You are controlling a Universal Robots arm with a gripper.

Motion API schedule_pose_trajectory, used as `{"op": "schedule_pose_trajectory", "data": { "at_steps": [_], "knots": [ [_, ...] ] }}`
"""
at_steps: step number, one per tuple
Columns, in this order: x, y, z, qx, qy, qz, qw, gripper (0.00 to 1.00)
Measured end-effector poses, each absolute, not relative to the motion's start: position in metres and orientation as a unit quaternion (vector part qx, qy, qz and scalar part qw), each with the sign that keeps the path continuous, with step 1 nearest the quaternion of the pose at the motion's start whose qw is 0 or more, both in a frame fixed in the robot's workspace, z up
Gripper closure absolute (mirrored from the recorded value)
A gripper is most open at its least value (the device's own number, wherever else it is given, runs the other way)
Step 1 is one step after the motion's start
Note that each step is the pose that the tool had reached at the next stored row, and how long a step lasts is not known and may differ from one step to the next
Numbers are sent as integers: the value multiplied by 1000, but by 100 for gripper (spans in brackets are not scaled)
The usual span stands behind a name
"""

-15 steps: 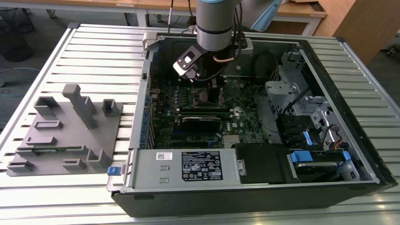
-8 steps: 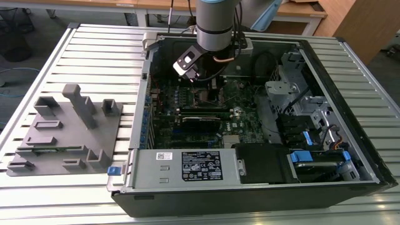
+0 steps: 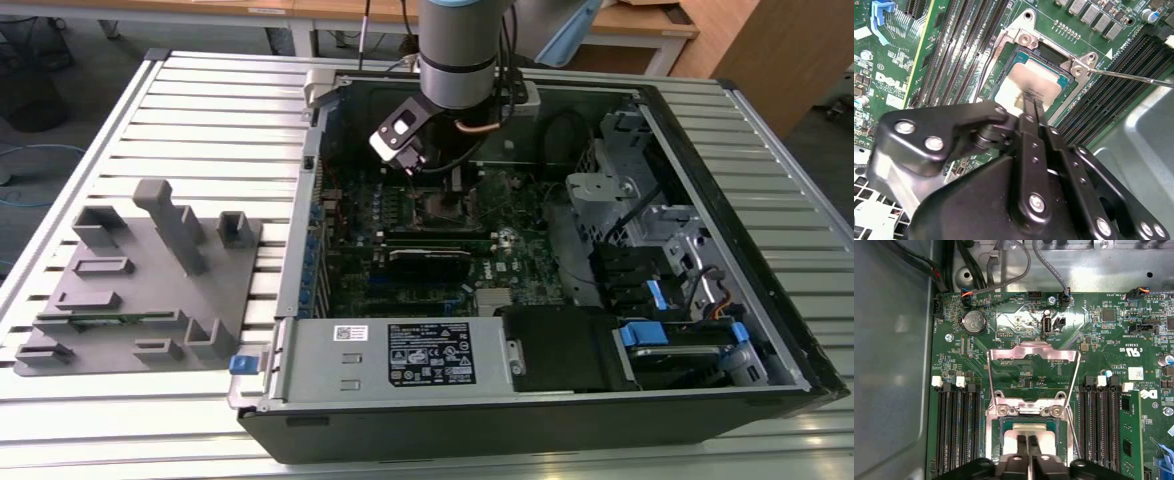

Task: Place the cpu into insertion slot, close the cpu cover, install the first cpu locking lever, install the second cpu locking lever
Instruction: 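Place the cpu into insertion slot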

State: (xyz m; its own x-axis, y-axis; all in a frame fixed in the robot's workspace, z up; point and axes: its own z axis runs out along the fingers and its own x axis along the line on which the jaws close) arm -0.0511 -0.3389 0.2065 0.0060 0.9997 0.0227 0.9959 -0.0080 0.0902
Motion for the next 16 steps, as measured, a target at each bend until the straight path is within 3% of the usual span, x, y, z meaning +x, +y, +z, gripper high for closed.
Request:
{"op": "schedule_pose_trajectory", "data": {
  "at_steps": [1, 3, 9, 12, 16],
  "knots": [
    [-51, -339, 206, 709, 704, 40, 24, 87],
    [-51, -339, 207, 709, 704, 40, 24, 89],
    [-51, -339, 206, 709, 704, 39, 23, 89],
    [-51, -339, 206, 709, 704, 27, 11, 89],
    [-51, -339, 206, 709, 704, 26, 10, 89]
  ]
}}
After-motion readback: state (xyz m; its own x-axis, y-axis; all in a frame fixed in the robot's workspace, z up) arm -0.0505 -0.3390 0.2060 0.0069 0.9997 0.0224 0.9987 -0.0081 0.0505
